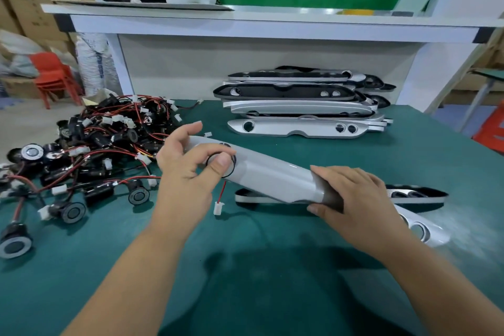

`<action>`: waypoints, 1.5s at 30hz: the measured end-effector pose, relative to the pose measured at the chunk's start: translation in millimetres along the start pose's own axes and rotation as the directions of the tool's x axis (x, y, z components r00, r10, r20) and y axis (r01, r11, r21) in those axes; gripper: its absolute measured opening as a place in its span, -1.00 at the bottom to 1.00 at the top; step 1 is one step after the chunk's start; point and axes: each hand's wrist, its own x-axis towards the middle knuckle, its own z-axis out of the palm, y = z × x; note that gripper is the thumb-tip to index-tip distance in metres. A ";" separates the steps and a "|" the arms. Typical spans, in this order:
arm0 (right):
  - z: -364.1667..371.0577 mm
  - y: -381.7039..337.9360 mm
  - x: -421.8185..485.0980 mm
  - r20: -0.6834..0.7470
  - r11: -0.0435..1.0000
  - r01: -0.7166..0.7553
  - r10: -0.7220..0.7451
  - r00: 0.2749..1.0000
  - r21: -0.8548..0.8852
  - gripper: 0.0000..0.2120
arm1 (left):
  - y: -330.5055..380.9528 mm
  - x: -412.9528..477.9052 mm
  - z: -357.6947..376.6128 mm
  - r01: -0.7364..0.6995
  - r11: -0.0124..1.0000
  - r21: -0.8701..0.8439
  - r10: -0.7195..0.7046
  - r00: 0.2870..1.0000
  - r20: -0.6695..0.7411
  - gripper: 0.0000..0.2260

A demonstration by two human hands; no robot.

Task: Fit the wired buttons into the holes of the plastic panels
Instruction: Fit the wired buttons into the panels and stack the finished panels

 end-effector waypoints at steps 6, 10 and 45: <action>10.9 10.7 -0.5 0.012 0.999 -0.051 0.051 0.999 -0.001 -0.45 | -6.3 13.1 15.6 0.078 0.995 -0.059 -0.078 0.997 0.005 -0.78; 14.7 13.6 1.8 0.005 0.999 -0.047 0.047 0.999 -0.004 -0.44 | -18.0 17.8 27.1 0.110 0.994 0.022 -0.109 0.994 -0.010 -0.69; 28.3 -50.6 62.8 0.294 0.977 -0.190 0.155 0.943 0.096 -0.40 | -55.3 17.5 18.0 0.346 0.938 -0.003 -0.327 0.890 0.318 -0.61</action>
